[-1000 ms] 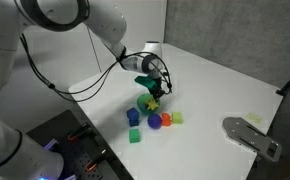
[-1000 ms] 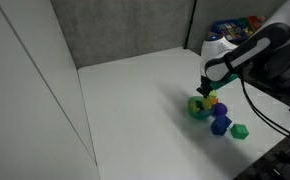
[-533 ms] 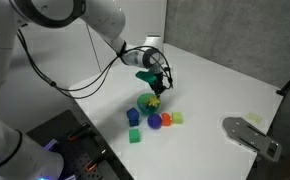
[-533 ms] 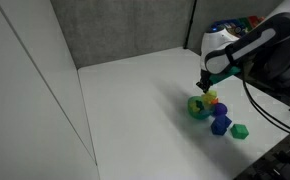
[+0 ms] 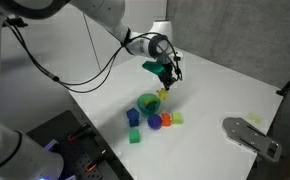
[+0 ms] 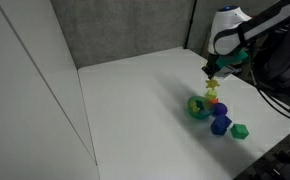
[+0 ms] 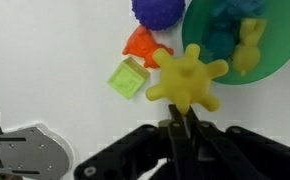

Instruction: Remove the yellow toy ball from the bowl

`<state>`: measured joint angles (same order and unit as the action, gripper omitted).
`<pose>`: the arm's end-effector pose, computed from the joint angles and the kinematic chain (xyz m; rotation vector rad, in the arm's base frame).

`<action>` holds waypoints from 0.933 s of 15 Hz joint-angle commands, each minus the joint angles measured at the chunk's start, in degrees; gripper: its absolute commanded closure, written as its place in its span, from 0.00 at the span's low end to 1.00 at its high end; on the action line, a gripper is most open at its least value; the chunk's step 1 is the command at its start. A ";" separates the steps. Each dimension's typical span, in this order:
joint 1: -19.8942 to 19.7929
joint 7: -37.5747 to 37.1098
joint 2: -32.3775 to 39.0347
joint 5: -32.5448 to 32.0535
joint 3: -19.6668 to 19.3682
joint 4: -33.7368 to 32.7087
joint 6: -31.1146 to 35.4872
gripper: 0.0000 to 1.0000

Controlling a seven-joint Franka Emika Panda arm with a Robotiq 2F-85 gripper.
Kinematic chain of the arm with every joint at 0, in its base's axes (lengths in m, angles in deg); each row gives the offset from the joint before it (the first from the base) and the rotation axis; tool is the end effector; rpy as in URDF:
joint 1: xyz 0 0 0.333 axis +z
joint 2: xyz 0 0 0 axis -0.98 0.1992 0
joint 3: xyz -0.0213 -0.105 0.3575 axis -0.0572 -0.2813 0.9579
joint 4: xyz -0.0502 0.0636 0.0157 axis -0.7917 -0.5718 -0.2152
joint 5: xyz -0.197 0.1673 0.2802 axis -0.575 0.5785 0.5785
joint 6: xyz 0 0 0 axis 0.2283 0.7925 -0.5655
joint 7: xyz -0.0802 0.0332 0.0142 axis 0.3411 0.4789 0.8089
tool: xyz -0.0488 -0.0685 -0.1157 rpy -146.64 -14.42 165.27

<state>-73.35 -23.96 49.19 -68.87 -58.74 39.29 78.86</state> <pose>0.6696 -0.0546 0.2506 2.9141 -0.2880 0.0041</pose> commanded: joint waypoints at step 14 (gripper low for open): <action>-9.35 -1.24 -0.46 -1.54 -6.00 5.18 -0.80 0.66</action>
<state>-82.59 -24.76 49.95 -68.92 -64.42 43.00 78.77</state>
